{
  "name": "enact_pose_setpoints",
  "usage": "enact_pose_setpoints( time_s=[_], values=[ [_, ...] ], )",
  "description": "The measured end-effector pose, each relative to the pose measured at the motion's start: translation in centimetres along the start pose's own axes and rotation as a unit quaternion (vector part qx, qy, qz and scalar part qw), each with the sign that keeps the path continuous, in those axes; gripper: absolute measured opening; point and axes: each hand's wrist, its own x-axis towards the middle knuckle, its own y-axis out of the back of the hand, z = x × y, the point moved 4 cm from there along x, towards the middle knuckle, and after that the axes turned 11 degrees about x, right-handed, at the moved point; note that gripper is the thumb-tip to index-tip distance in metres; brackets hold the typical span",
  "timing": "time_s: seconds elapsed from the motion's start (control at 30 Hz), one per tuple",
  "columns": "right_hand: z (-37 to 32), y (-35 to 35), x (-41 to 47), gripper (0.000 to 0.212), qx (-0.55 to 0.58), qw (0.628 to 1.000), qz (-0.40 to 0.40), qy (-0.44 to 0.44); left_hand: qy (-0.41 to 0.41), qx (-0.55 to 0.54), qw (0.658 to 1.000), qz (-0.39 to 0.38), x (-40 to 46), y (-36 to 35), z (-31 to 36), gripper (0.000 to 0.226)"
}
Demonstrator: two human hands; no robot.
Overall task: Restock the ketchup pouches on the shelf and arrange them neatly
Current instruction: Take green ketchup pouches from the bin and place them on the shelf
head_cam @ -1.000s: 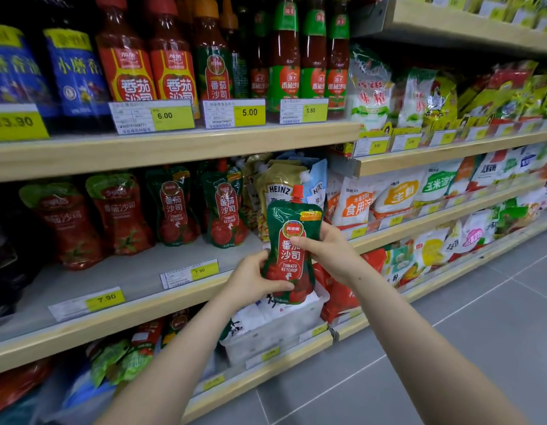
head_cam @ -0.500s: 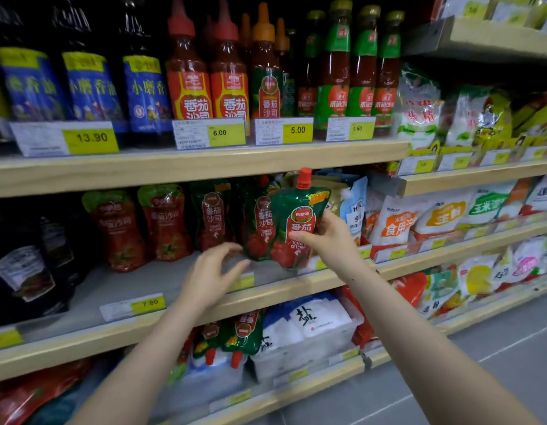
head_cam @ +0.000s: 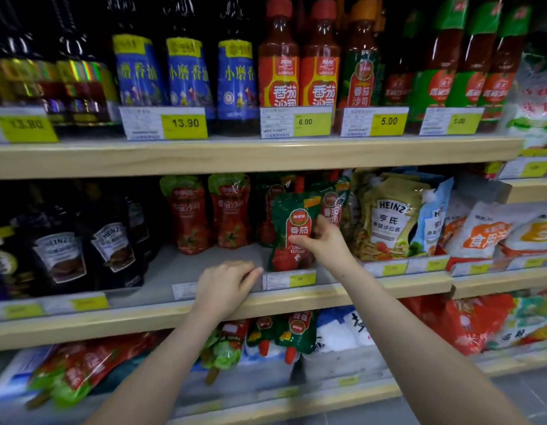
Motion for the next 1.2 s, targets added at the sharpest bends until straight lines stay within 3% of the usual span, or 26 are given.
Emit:
enact_pose_setpoints(
  time_s=[0.13,0.3,0.47,1.03,1.2],
  values=[
    [0.6,-0.6,0.5,0.084,-0.004,0.999,0.025,-0.034,-0.016,0.017,0.999,0.030,-0.1,0.2,0.2,0.033],
    [1.1,-0.6,-0.7,0.050,-0.096,0.995,0.021,-0.024,-0.021,0.032,0.997,0.060,-0.4,0.6,0.6,0.038],
    [1.1,-0.5,-1.2,0.054,-0.163,0.986,0.023,-0.018,-0.018,0.033,0.998,0.051,-0.4,0.4,0.6,0.026],
    [0.8,7.9,-1.8,0.051,-0.177,0.979,0.073,-0.076,0.014,0.027,0.999,0.025,0.1,-0.2,1.3,0.034],
    [1.2,8.1,-2.4,0.061,-0.142,0.983,0.096,-0.059,0.005,0.052,0.998,0.028,0.4,-0.3,2.1,0.045]
  ],
)
